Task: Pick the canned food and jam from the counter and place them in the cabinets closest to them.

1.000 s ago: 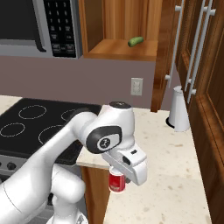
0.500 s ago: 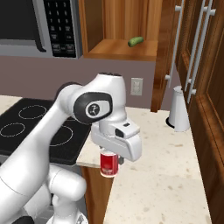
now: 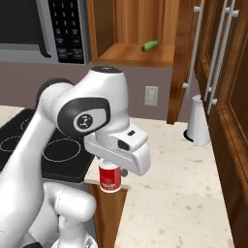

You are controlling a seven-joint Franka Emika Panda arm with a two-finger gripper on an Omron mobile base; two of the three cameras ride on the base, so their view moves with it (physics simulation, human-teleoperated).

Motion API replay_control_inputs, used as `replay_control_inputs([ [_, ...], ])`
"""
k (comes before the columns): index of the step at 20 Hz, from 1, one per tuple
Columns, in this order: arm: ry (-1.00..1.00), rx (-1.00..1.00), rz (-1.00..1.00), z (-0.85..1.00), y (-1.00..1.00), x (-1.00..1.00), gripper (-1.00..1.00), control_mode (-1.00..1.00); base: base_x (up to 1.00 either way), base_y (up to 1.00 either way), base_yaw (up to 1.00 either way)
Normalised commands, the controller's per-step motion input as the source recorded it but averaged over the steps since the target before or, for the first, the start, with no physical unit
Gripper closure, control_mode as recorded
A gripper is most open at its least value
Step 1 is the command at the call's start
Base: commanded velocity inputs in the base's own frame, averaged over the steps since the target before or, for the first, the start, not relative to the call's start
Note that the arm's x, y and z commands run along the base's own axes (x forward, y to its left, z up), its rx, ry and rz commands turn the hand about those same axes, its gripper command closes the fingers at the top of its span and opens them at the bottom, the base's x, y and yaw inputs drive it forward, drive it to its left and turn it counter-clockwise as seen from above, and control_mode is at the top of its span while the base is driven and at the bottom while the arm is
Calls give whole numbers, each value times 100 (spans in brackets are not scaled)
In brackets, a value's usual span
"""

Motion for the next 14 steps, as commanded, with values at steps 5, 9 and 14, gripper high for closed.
replay_control_inputs([
  [5, -25, 0, 0, 14, 67, 0, 100, -100, 0, 0, 0],
  [9, -11, -2, 0, 9, 32, 0, 100, -100, 0, 0, 0],
  [14, 0, 0, 0, 0, 0, 0, 100, -100, 0, 0, 0],
])
